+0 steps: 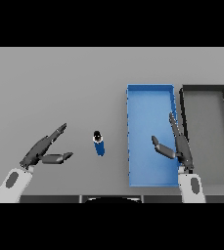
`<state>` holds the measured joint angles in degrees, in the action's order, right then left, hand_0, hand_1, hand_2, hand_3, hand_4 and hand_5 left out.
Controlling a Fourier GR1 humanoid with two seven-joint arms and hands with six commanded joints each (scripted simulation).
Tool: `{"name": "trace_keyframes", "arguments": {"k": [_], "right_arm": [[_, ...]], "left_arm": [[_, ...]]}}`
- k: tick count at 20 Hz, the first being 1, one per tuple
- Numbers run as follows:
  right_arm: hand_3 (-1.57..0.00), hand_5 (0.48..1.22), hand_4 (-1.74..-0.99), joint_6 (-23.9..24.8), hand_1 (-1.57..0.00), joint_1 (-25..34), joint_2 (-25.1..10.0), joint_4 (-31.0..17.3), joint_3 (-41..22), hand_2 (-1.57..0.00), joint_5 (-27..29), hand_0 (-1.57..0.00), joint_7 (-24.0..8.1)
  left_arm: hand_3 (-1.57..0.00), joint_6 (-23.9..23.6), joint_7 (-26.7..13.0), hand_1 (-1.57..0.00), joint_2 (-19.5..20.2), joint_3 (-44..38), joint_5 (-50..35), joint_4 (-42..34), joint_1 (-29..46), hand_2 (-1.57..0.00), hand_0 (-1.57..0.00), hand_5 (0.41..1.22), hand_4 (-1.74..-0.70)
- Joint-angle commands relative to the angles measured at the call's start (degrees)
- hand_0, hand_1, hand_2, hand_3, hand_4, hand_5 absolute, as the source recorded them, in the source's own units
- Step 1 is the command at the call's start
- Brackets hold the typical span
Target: Pick up the blue pipe and place it into the blue bin.
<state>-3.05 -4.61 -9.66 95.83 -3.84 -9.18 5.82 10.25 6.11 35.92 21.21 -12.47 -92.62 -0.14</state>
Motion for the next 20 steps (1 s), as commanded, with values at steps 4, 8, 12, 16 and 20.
{"name": "trace_keyframes", "arguments": {"k": [4,8,12,16,20], "right_arm": [[0.00,0.619,-1.189,0.05,0.00,-0.39,-0.16,0.84,0.39,0.00,0.46,0.00,-0.37],[0.00,0.625,-1.213,-0.05,0.00,-0.25,-0.04,0.35,0.54,0.00,0.64,0.00,-0.30],[0.00,0.622,-1.211,0.05,0.00,-0.85,0.40,0.75,0.44,0.00,0.72,0.00,-0.51],[0.00,0.631,-1.210,-0.04,0.00,-1.21,0.34,1.25,0.38,0.00,0.67,0.00,-0.41],[0.00,0.642,-1.222,-0.43,0.00,-1.73,-0.43,0.87,1.25,0.00,1.38,0.00,0.64]], "left_arm": [[0.00,0.28,-2.60,0.00,-2.15,4.59,3.65,-1.44,0.15,0.00,0.00,0.464,-1.14],[0.00,-0.44,-4.08,0.00,-7.19,7.98,6.07,0.00,-2.09,0.00,0.00,0.451,-1.15],[0.00,-1.29,-3.48,0.00,-12.68,9.54,7.82,5.00,-5.57,0.00,0.00,0.460,-1.16],[0.00,-2.09,-2.26,0.00,-17.02,10.26,8.62,8.39,-8.31,0.00,0.00,0.459,-1.13],[0.00,-4.05,-3.53,0.00,-18.80,11.44,12.29,12.01,-10.12,0.00,0.00,0.425,-1.06]]}}
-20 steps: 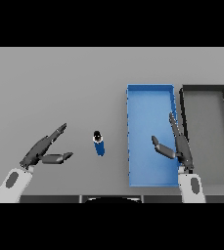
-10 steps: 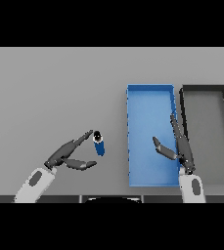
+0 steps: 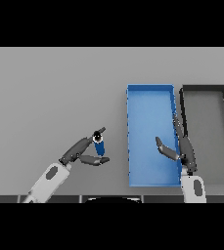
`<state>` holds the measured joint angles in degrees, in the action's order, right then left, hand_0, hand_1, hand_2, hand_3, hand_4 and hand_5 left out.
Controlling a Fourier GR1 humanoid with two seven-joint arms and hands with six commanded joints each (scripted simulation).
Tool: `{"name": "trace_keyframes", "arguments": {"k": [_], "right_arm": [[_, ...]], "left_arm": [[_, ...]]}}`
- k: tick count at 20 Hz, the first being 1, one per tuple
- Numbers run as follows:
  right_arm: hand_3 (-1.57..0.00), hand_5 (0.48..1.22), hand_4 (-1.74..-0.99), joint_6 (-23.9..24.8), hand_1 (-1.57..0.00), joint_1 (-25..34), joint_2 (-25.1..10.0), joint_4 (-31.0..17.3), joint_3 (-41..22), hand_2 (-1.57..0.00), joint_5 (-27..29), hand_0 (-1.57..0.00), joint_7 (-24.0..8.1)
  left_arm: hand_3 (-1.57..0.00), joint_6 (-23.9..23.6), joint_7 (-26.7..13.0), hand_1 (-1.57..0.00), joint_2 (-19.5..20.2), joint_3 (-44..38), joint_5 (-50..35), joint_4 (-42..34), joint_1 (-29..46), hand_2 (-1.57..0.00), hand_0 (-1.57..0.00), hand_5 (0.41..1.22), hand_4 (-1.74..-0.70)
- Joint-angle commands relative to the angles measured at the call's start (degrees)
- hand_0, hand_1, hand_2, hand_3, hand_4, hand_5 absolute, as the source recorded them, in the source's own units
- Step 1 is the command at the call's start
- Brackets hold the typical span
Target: Pick up the blue pipe and place it into the blue bin.
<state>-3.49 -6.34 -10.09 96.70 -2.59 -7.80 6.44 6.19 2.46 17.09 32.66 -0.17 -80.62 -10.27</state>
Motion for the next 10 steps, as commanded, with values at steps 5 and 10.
{"name": "trace_keyframes", "arguments": {"k": [5,10], "right_arm": [[0.00,0.650,-1.207,0.41,0.00,-0.57,-0.37,0.74,-0.07,0.00,-0.82,0.00,0.72],[0.00,0.656,-1.220,0.47,0.00,0.01,-0.04,-0.32,-0.08,0.00,-0.80,0.00,0.47]], "left_arm": [[0.00,0.68,2.90,0.00,-4.00,-0.13,-1.10,4.28,-2.03,0.00,0.00,0.463,-1.11],[-0.74,1.34,5.75,-0.55,-8.08,-2.21,-5.58,6.84,-1.80,-0.69,-0.36,0.832,-1.37]]}}
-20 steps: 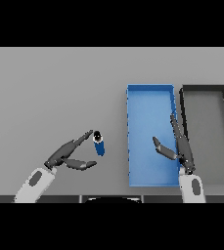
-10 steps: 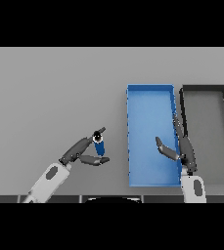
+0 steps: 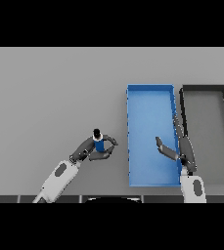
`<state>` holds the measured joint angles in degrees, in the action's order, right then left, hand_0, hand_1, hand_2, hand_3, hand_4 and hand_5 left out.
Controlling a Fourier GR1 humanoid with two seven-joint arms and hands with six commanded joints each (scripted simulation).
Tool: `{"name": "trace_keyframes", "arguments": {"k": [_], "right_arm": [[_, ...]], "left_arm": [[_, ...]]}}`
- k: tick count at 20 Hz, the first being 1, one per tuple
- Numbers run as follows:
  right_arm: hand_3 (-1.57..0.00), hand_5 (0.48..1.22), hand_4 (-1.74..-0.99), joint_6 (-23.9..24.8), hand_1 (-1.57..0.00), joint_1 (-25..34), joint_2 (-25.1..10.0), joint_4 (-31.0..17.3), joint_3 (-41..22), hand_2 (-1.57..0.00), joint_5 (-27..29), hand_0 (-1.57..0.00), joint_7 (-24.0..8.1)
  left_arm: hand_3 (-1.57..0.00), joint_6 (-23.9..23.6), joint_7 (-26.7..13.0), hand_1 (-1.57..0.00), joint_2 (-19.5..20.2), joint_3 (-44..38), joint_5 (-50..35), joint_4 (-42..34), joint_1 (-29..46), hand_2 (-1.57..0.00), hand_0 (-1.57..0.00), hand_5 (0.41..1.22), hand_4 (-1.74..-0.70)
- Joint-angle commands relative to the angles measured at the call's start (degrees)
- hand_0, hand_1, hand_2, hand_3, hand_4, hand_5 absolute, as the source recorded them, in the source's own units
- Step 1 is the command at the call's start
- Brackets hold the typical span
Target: Pick up the blue pipe and place it into the blue bin.
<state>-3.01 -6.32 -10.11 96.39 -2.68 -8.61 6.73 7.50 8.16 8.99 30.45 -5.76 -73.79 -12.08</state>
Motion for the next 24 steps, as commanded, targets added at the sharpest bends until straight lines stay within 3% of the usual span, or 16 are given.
{"name": "trace_keyframes", "arguments": {"k": [1,4,8,14,17,24], "right_arm": [[0.00,0.657,-1.219,-0.09,0.00,0.03,-0.26,0.10,0.21,0.00,0.17,0.00,0.50],[0.00,0.660,-1.233,-0.43,0.00,0.08,0.15,0.50,0.02,0.00,0.76,0.00,0.21],[0.00,0.638,-1.221,-0.83,0.00,1.16,0.44,-0.17,-0.09,0.00,1.21,0.00,-0.82],[0.00,0.636,-1.226,-0.51,0.00,0.31,0.76,0.07,-0.16,0.00,0.99,0.00,-0.38],[0.00,0.640,-1.204,0.00,0.00,1.46,-0.15,0.14,0.14,0.00,0.08,0.00,-1.82],[0.00,0.642,-1.155,-0.24,0.00,0.48,-0.32,-0.23,-0.06,0.00,-0.42,0.00,-0.08]], "left_arm": [[-0.91,-0.55,-0.25,-0.75,-0.37,0.19,0.26,-0.12,0.20,-0.87,-0.60,0.910,-1.44],[-1.19,-0.75,-0.06,-1.15,-1.11,1.27,1.02,-0.92,0.70,-1.21,-1.07,1.062,-1.58],[-1.42,-2.66,1.81,-1.40,-1.47,2.30,3.86,-2.74,1.67,-1.42,-1.37,1.156,-1.50],[-1.53,-2.20,4.37,-1.53,-2.79,0.53,3.33,-7.97,0.76,-1.53,-1.52,1.204,-1.47],[-1.55,-1.29,0.56,-1.55,-3.51,-0.10,2.61,-11.45,-1.27,-1.55,-1.54,1.212,-1.47],[-1.57,1.16,-4.62,-1.57,-5.19,0.78,4.10,-16.13,-3.25,-1.57,-1.57,1.219,-1.47]]}}
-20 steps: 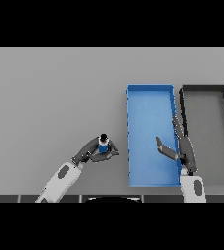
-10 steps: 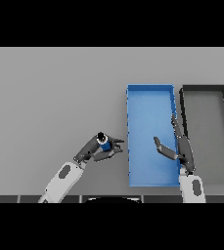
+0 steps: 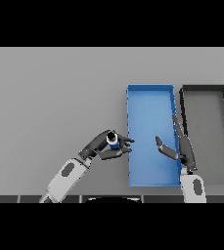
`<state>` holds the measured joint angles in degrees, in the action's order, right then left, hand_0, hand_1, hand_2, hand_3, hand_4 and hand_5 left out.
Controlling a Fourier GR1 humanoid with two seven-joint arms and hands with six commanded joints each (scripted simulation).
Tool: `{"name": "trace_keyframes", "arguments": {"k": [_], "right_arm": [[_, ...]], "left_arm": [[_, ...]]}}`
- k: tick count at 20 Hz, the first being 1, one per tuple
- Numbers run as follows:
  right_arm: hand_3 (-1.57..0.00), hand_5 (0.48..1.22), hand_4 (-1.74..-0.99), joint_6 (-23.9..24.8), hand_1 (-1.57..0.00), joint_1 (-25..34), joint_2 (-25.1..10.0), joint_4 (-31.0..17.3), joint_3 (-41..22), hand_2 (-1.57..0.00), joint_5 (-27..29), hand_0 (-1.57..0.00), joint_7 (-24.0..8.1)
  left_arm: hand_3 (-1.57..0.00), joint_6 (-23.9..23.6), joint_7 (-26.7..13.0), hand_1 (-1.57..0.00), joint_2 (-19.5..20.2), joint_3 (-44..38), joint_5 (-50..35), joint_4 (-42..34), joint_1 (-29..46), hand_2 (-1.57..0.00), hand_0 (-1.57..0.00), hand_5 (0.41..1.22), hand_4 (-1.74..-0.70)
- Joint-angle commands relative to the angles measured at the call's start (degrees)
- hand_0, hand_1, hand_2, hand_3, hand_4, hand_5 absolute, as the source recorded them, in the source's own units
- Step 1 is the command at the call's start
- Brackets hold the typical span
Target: Pick up the blue pipe and place it into the blue bin.
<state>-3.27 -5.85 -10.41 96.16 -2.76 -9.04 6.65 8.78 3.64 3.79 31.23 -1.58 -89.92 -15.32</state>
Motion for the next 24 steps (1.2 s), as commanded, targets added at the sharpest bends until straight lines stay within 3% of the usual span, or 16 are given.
{"name": "trace_keyframes", "arguments": {"k": [1,5,7,9,10,11,12,15,19,24], "right_arm": [[0.00,0.643,-1.151,0.34,0.00,-0.17,0.02,0.19,-0.01,0.00,-0.34,0.00,-0.13],[0.00,0.643,-1.138,2.07,0.00,-2.43,-0.46,3.88,-0.05,0.00,-2.05,0.00,-0.02],[0.00,0.643,-1.188,2.98,0.00,-3.77,-0.72,6.16,-0.17,0.00,-3.18,0.00,-1.23],[0.00,0.642,-1.184,3.45,0.00,-4.43,-1.05,7.99,-0.05,0.00,-3.62,0.00,-2.24],[0.00,0.642,-1.187,2.79,0.00,-4.47,-1.64,9.17,0.37,-0.02,-2.57,0.00,-1.81],[0.00,0.648,-1.195,0.35,0.00,-4.82,-1.32,10.18,0.43,-0.04,1.21,0.00,0.79],[0.00,0.641,-1.198,-2.87,-0.01,-4.03,-1.51,11.12,0.91,-0.07,6.44,0.00,0.11],[0.00,0.607,-1.215,-11.17,-0.03,-1.68,-5.38,16.06,0.18,-0.12,17.40,0.00,-6.63],[0.00,0.568,-1.247,-16.72,-0.01,8.12,-11.25,19.71,-1.61,-0.11,28.26,0.00,-17.55],[0.00,0.558,-1.291,-19.48,0.00,17.20,-13.45,21.32,-7.00,-0.07,28.53,0.00,-24.18]], "left_arm": [[-1.57,0.16,-1.07,-1.57,-0.28,-0.15,-0.13,-0.50,-0.08,-1.57,-1.57,1.220,-1.47],[-1.57,1.06,-0.23,-1.57,-0.55,-1.02,0.96,0.24,0.55,-1.57,-1.57,1.220,-1.47],[-1.57,1.29,-0.79,-1.57,-0.64,-1.49,1.70,0.29,0.45,-1.57,-1.57,1.220,-1.47],[-1.57,1.92,-1.15,-1.57,-1.56,-1.55,1.84,0.52,0.44,-1.57,-1.57,1.220,-1.47],[-1.57,2.11,-1.22,-1.57,-2.17,-1.60,2.08,0.94,0.34,-1.57,-1.57,1.220,-1.47],[-1.57,2.54,-0.49,-1.57,-2.16,-1.64,2.52,1.36,0.61,-1.57,-1.57,1.221,-1.47],[-1.57,2.70,-0.33,-1.57,-2.09,-1.82,2.83,1.12,0.98,-1.57,-1.57,1.221,-1.47],[-1.57,3.40,-0.74,-1.57,-2.80,-2.53,2.75,0.36,0.86,-1.57,-1.57,1.221,-1.47],[-1.57,4.74,-0.77,-1.57,-3.16,-2.70,3.42,-0.53,1.83,-1.57,-1.57,1.221,-1.47],[-1.57,5.55,-1.96,-1.57,-3.86,-4.14,4.98,0.30,1.00,-1.57,-1.57,1.221,-1.47]]}}
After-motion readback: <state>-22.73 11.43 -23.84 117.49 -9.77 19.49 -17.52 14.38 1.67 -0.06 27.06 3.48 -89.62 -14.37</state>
